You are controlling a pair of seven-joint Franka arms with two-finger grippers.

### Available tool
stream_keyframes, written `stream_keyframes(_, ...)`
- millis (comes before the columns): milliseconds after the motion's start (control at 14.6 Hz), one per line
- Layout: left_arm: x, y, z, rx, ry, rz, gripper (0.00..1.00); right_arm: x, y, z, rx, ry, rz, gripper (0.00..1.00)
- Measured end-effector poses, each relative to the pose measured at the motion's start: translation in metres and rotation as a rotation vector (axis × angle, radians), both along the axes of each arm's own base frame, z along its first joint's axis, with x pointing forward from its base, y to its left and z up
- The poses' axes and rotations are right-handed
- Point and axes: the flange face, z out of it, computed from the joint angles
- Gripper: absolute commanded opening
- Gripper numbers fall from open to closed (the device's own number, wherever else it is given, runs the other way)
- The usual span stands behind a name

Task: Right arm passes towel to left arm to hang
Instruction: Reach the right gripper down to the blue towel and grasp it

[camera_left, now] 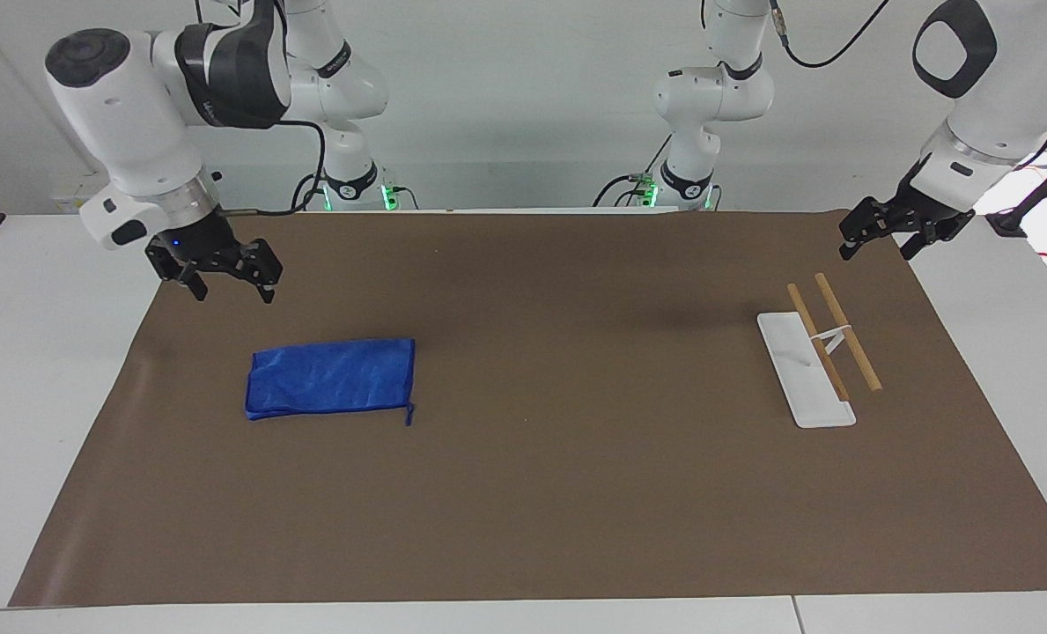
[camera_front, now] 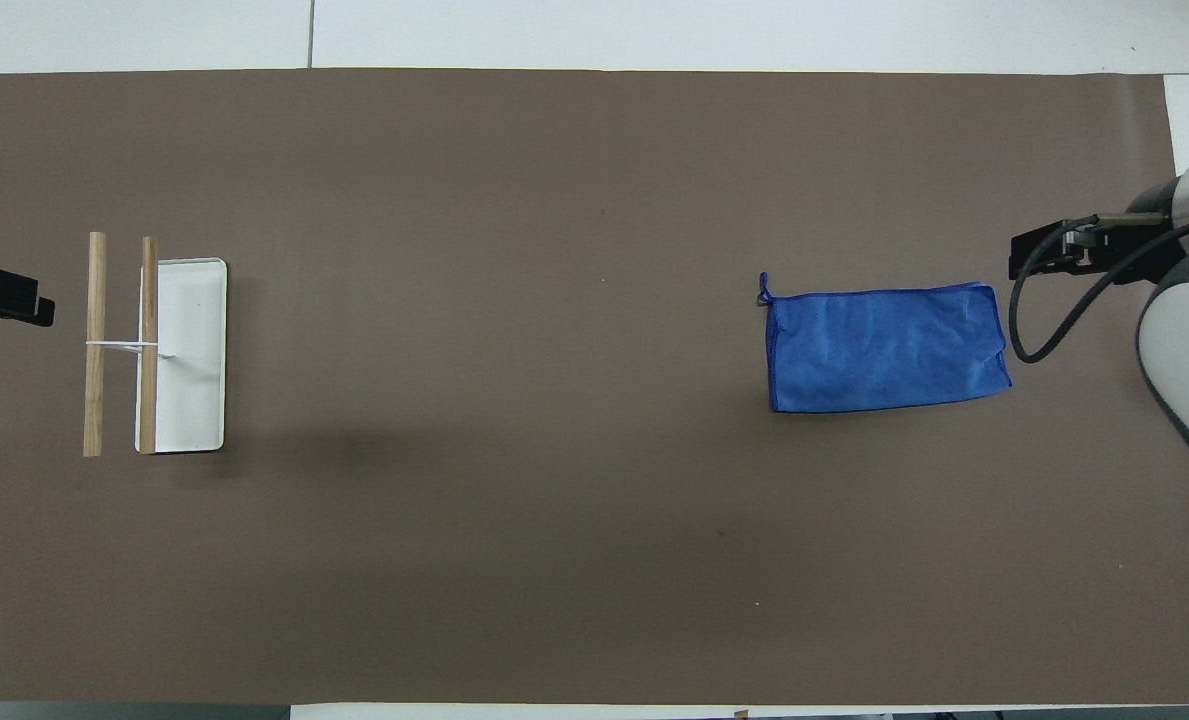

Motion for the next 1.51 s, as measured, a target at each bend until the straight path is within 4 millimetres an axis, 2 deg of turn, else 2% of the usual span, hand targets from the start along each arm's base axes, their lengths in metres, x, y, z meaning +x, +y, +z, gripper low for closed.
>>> stream_keyframes(137, 0.000, 0.000, 0.000, 0.000, 0.000, 0.000, 1.00, 0.003, 0.001, -0.040, 0.002, -0.025, 0.001, 1.00)
stream_keyframes(344, 0.000, 0.000, 0.000, 0.000, 0.000, 0.000, 1.00, -0.001, 0.003, -0.113, -0.001, -0.065, 0.033, 1.00)
stream_keyframes(550, 0.000, -0.001, 0.000, 0.000, 0.000, -0.002, 1.00, -0.008, 0.020, -0.173, -0.004, -0.052, 0.121, 1.00)
stream_keyframes(687, 0.000, -0.003, 0.000, 0.000, 0.000, -0.005, 1.00, -0.011, 0.028, -0.198, -0.005, -0.055, 0.161, 1.00)
stream_keyframes(893, 0.000, -0.003, 0.000, 0.000, 0.000, -0.005, 1.00, -0.010, 0.027, -0.229, -0.010, -0.059, 0.203, 1.00)
stream_keyframes(1305, 0.000, -0.003, 0.000, 0.000, 0.000, -0.005, 1.00, -0.015, 0.002, -0.247, -0.016, -0.034, 0.258, 1.00)
stream_keyframes(1374, 0.000, -0.003, 0.000, 0.000, 0.000, -0.005, 1.00, -0.017, 0.003, -0.250, -0.014, -0.026, 0.260, 0.96)
stream_keyframes(1443, 0.000, -0.003, 0.000, 0.000, 0.000, -0.005, 1.00, -0.019, 0.004, -0.252, -0.014, -0.022, 0.262, 0.80)
stream_keyframes(1511, 0.000, -0.003, 0.000, 0.000, 0.000, -0.005, 1.00, -0.019, 0.005, -0.252, -0.013, -0.021, 0.264, 0.48)
